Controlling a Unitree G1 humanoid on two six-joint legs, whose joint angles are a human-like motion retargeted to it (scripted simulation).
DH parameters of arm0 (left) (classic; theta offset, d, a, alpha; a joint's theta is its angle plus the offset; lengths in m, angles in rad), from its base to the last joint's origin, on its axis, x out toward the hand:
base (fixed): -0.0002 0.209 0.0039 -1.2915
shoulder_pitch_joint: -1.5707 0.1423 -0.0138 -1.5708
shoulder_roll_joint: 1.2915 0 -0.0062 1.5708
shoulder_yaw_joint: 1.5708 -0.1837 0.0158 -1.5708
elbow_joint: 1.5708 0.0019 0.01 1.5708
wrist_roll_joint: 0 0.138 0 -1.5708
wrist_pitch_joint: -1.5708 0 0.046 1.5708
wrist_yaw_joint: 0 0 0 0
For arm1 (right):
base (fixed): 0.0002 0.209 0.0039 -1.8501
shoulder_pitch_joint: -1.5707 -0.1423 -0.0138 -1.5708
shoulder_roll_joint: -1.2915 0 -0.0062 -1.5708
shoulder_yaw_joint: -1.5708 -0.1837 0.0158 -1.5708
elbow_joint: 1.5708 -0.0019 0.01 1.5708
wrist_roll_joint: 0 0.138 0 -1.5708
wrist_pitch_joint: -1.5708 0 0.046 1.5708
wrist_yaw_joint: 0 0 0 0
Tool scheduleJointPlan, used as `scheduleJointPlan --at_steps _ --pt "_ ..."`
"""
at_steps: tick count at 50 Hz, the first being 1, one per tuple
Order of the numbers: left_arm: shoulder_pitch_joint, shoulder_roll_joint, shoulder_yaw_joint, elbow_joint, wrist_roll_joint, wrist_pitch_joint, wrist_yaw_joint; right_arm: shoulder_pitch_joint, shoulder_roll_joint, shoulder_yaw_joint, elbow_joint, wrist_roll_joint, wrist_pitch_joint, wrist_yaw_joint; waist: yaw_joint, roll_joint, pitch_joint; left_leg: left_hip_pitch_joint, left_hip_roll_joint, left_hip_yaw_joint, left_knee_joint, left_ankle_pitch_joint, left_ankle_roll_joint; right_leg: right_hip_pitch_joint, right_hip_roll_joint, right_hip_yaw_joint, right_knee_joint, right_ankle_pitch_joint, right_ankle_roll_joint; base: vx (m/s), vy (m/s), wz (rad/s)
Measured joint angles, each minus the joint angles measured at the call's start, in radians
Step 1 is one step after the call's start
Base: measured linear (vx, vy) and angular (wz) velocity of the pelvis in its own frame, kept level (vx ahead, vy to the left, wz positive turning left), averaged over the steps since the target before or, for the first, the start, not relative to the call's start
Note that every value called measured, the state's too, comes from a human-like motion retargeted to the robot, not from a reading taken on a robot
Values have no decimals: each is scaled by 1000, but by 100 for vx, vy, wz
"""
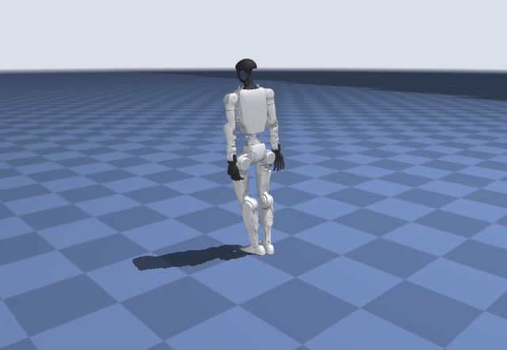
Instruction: In place motions
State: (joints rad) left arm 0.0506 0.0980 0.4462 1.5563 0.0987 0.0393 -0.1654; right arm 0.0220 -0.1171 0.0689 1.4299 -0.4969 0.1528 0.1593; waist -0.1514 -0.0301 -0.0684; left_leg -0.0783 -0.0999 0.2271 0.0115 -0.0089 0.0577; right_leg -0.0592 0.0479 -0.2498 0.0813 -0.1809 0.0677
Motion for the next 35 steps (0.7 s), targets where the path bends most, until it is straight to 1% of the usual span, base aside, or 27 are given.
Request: scheduleJointPlan --at_steps 10,19,30,35 --pt "-2 -8 -15 -6 -4 -5 0 8 -8 -22 -16 -4 -4 6 -2 -4 7 6 -9 1 15 -5 21 2 -20 -16 41 -3 18 0 0 0" --pt "-6 -15 -29 -30 9 -14 -7 -2 -9 -29 -54 -2 -11 15 -6 6 6 15 -20 9 -4 -2 35 -2 -23 7 40 14 13 0 0 -2" --pt "-1 7 -52 -12 49 -1 3 -11 -1 -12 -104 0 -35 37 -40 34 26 56 -3 106 -40 -21 40 -35 8 91 60 61 -4 3 3 -52" --pt "-11 19 -53 -6 46 0 6 -5 -5 -7 -93 7 -38 36 -73 47 35 66 17 159 -54 -31 42 -73 27 131 109 48 -5 -3 2 -63"
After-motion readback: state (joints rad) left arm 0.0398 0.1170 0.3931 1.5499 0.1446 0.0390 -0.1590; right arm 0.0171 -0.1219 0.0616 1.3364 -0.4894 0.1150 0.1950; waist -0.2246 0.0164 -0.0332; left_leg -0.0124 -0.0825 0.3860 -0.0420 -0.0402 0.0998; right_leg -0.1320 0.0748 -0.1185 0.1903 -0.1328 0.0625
